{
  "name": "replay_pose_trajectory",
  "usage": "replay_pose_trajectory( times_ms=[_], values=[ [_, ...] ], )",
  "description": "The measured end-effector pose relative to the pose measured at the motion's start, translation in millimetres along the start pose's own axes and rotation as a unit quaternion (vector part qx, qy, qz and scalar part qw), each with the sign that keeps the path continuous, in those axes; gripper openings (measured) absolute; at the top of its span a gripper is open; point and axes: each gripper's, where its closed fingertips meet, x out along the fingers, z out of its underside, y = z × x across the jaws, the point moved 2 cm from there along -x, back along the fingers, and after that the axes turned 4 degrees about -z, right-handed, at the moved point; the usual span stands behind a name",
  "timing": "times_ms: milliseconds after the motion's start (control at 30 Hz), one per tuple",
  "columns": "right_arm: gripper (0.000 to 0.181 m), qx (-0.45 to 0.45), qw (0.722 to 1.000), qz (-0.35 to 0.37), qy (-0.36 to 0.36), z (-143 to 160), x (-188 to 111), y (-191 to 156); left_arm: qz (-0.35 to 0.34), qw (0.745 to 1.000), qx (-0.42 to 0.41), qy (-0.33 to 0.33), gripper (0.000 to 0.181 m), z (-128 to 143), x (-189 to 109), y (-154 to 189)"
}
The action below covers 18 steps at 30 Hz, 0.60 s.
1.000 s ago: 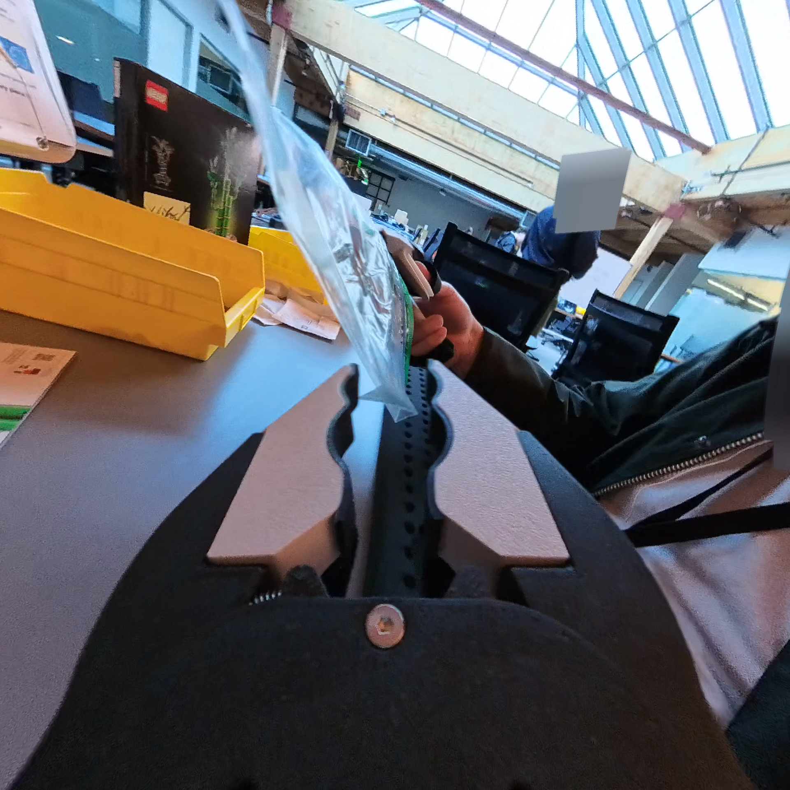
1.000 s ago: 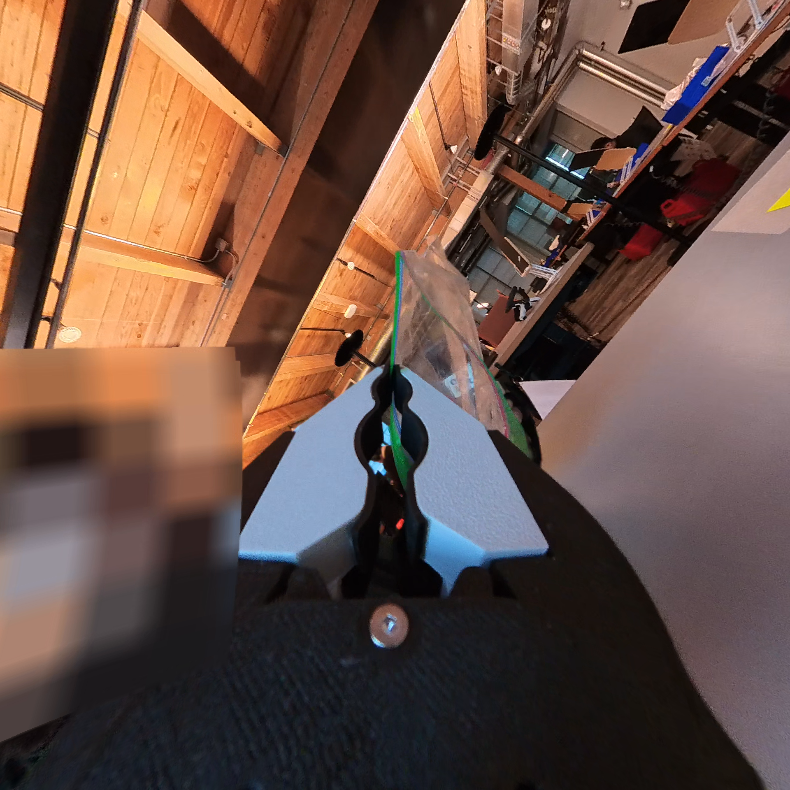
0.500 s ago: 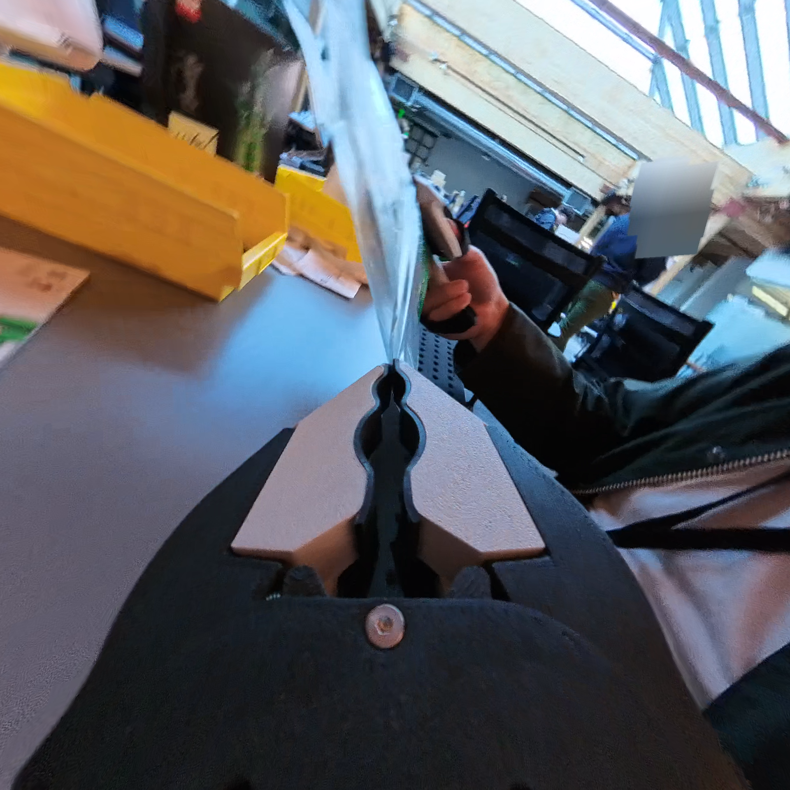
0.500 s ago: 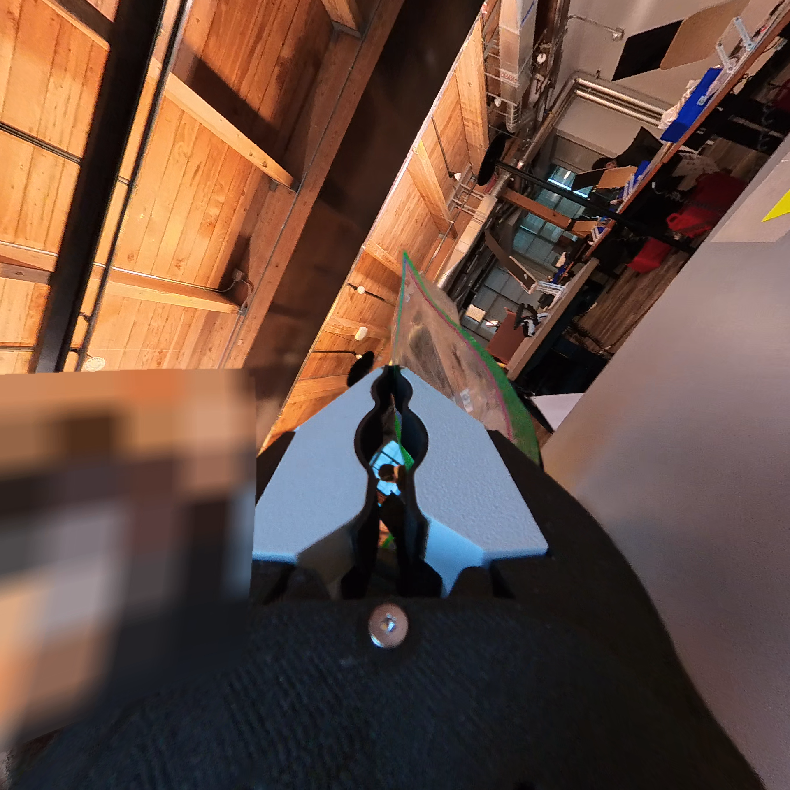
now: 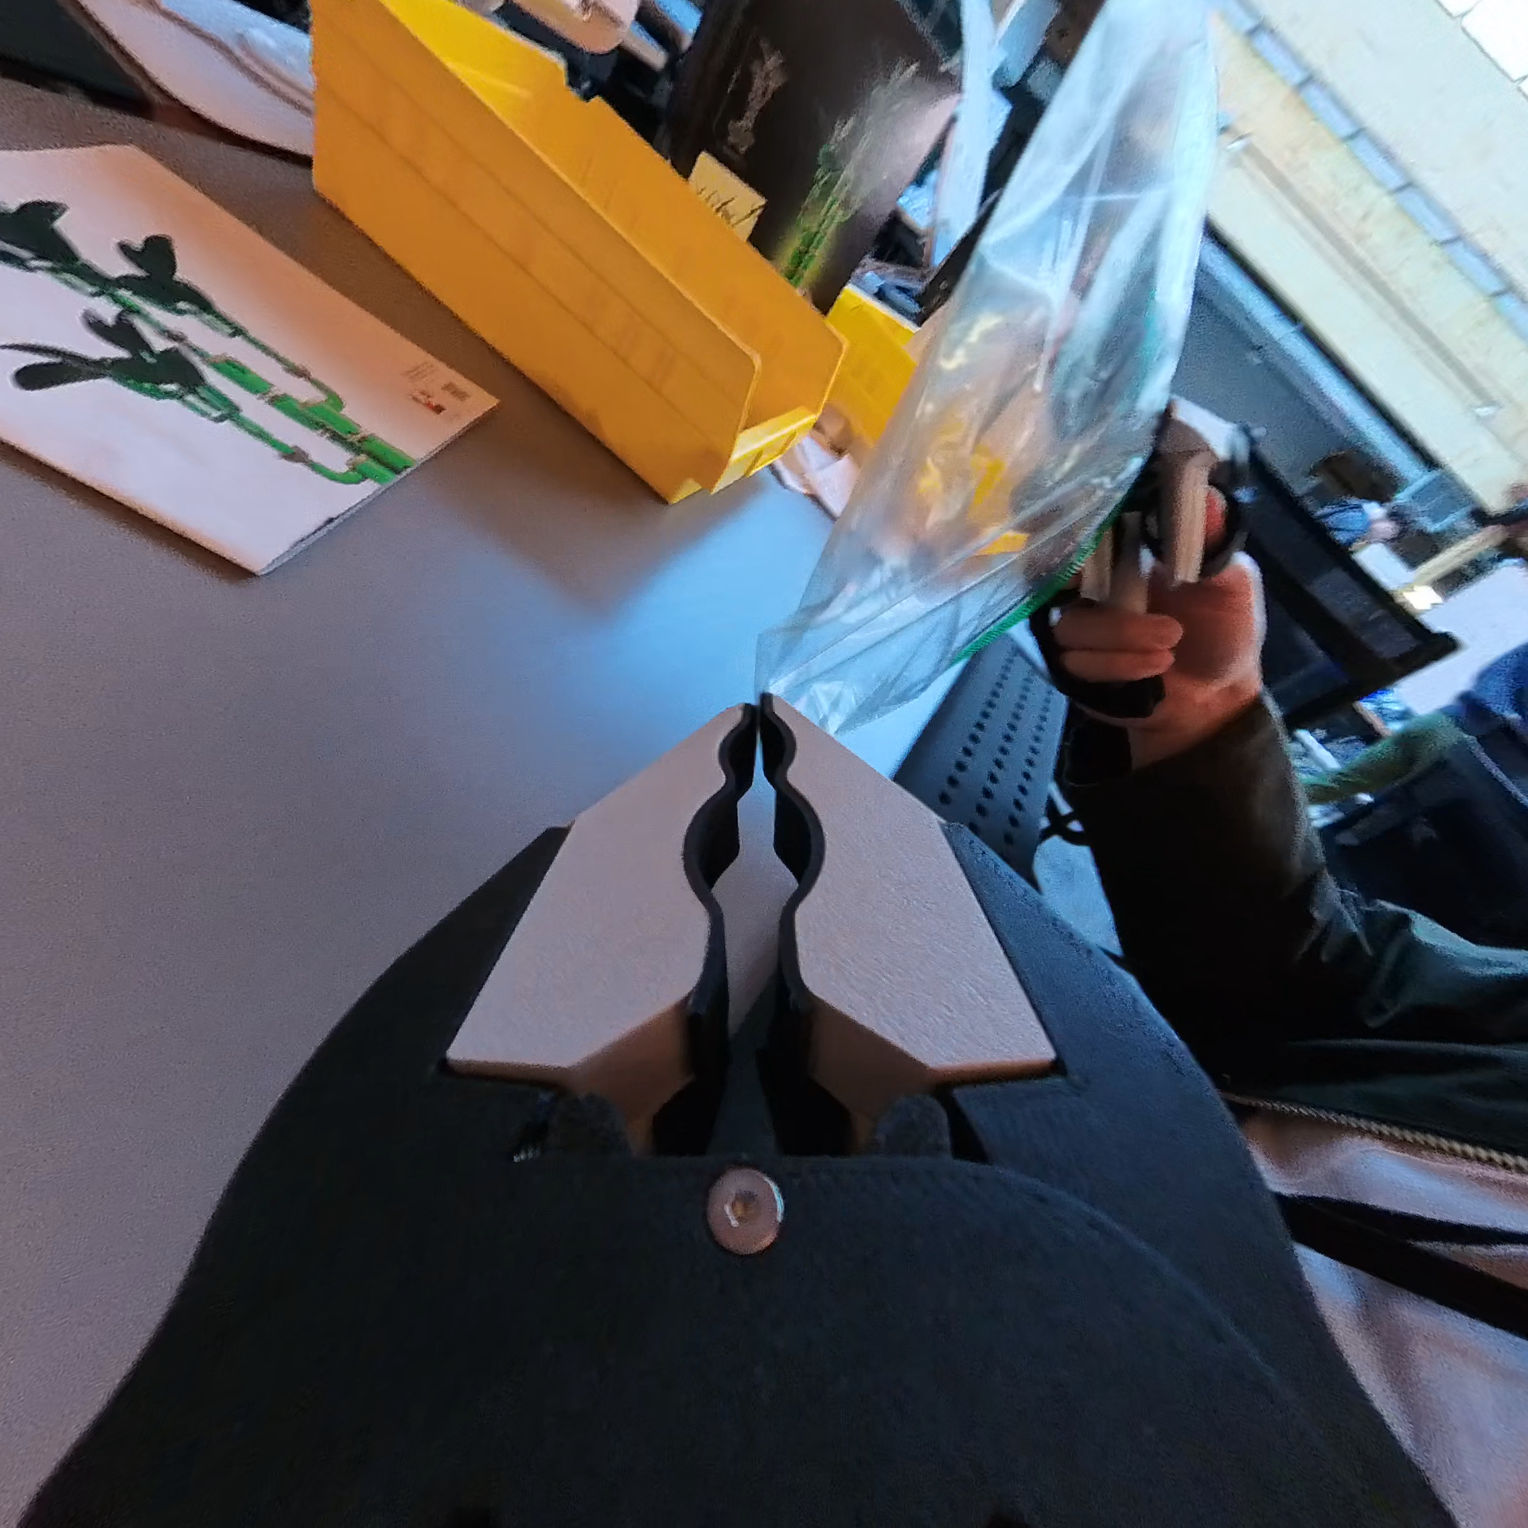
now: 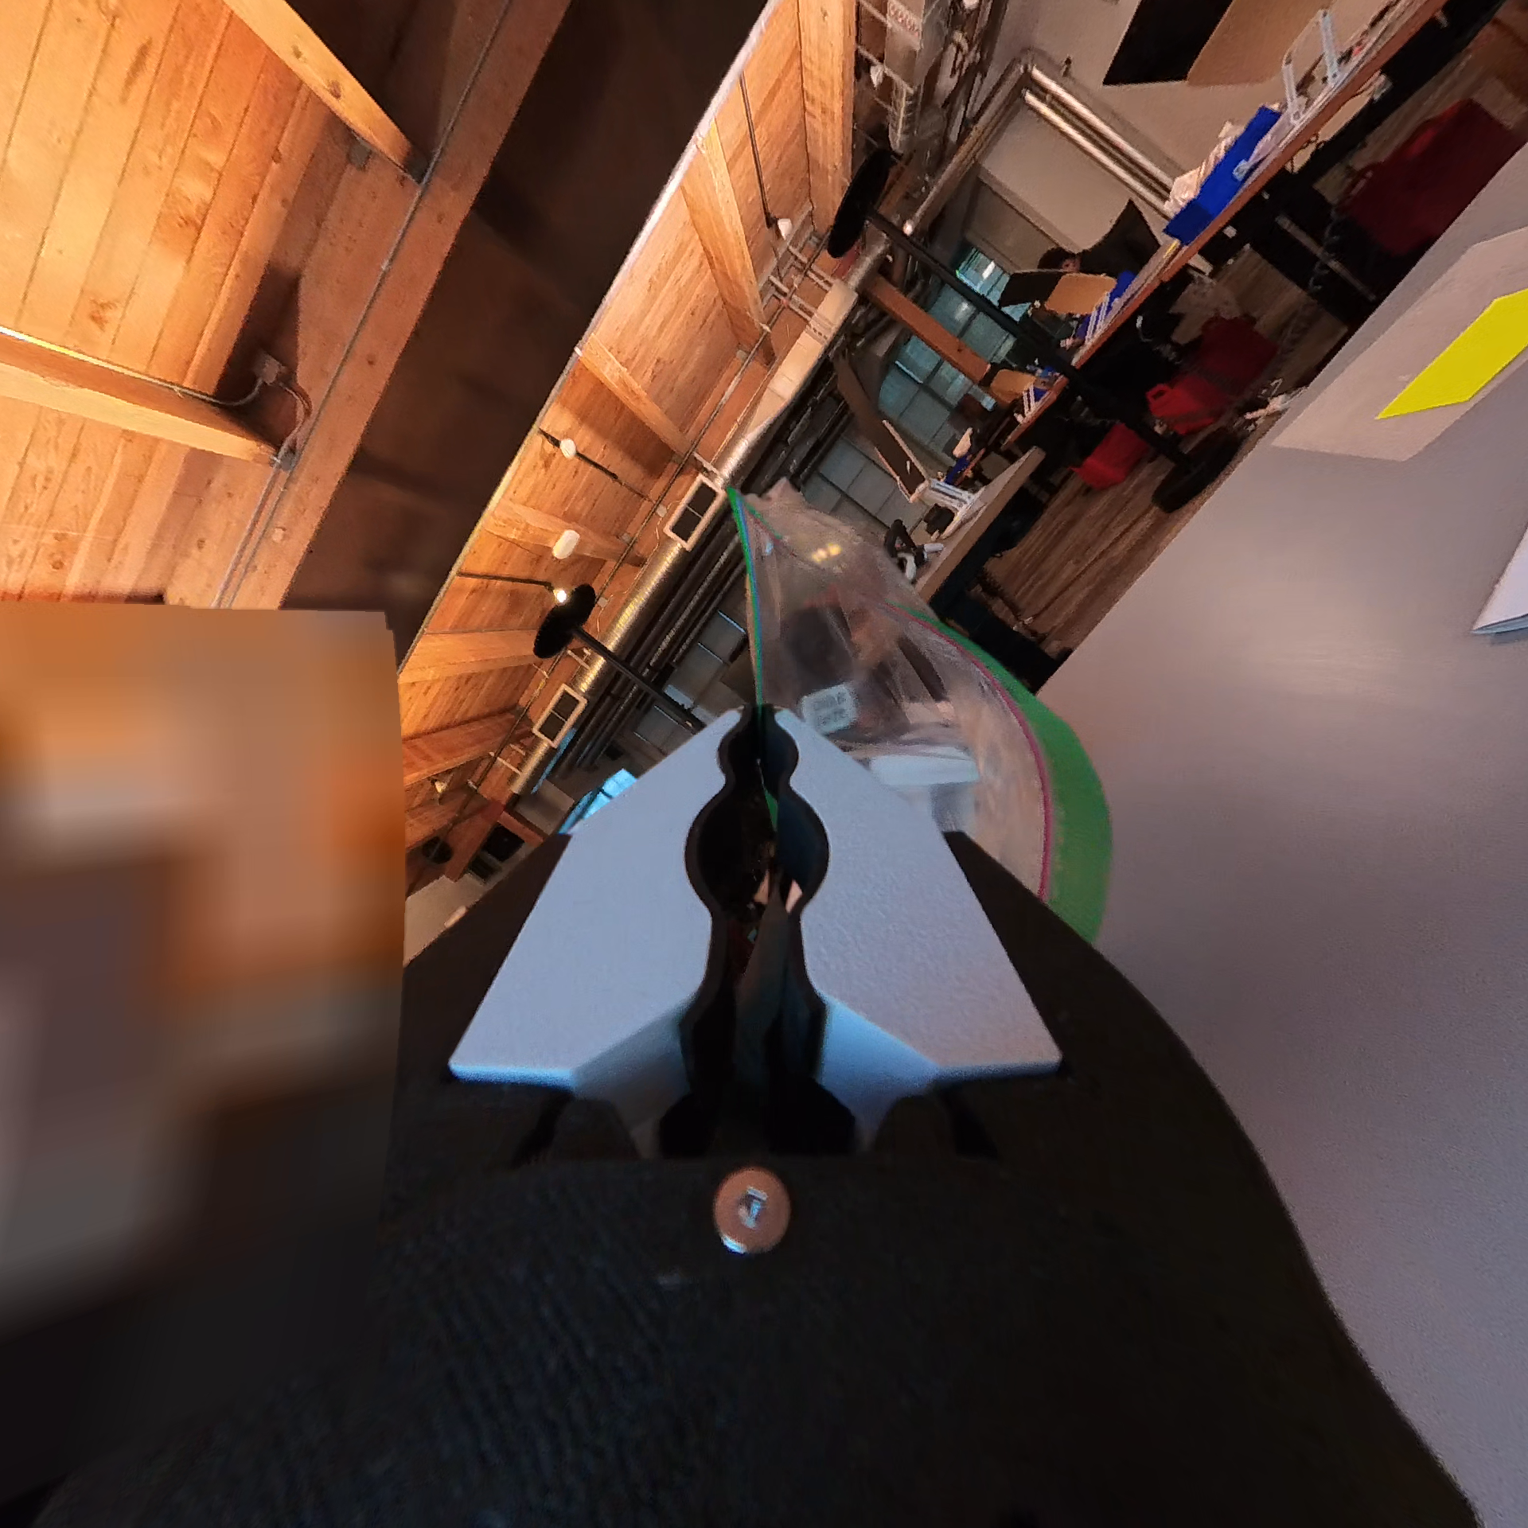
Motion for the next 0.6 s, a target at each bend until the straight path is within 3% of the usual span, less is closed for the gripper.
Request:
replay_pose_trajectory(
  times_ms=[67, 200, 300, 467, 600],
  values=[
    [0.0, 0.014, 0.999, -0.016, 0.033, -9.7, -7.3, -1.6, 0.014, 1.0, -0.002, 0.013, 0.0, -2.2, -8.4, -3.4],
    [0.0, -0.002, 0.997, 0.016, 0.077, -22.9, -22.0, 7.1, -0.088, 0.995, 0.019, 0.04, 0.0, -8.5, -35.4, -37.2],
    [0.0, -0.029, 0.995, 0.042, 0.089, -22.3, -15.7, 14.6, -0.053, 0.995, 0.05, 0.072, 0.0, -25.4, -40.0, -3.5],
    [0.0, -0.048, 0.992, 0.076, 0.085, -7.7, 16.1, 31.2, -0.031, 0.981, 0.183, 0.063, 0.018, -27.9, 3.2, 74.2],
    [0.0, -0.051, 0.993, 0.083, 0.068, 6.7, 38.2, 34.7, -0.077, 0.964, 0.247, 0.059, 0.037, -21.7, 38.8, 85.2]
  ],
)
